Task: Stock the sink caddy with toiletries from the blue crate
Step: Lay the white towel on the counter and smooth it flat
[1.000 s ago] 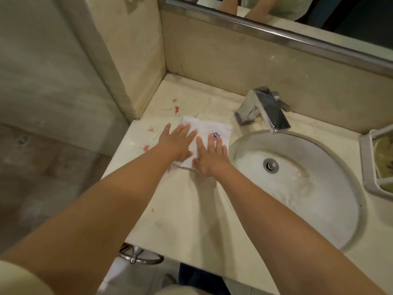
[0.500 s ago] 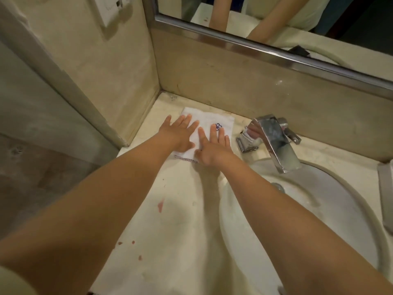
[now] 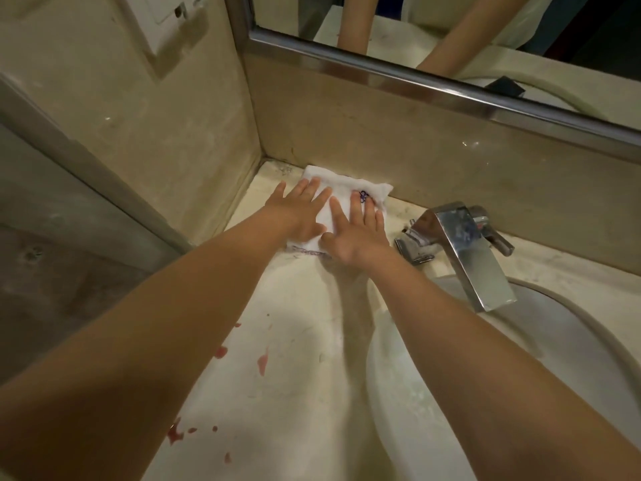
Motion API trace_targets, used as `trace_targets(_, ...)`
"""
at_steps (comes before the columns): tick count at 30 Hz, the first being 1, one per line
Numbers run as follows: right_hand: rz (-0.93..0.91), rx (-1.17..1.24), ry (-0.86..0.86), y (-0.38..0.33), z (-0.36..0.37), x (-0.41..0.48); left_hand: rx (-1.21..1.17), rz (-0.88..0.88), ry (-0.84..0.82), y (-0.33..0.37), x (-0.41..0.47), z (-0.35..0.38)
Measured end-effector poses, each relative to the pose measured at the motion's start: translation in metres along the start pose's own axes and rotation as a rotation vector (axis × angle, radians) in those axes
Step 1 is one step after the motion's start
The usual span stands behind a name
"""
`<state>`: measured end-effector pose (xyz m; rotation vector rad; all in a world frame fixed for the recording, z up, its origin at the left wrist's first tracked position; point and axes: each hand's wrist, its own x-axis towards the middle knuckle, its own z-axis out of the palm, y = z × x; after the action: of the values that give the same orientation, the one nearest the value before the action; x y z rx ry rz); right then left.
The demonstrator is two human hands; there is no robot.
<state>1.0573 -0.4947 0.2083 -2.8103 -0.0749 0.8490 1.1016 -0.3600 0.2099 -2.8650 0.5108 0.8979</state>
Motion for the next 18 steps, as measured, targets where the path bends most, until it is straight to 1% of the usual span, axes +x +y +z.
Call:
trace_targets(9,0.021,-0.049,0.043,-0.008,0.014,-0.016,0.049,-0.053,-0.005,0.009,-0.019,0.011)
trace_targets(18,-0.034,-0.071,-0.006,-0.030,0.049,-0.078,0.042,-0.121,-0.014,0.016,-0.088,0.057)
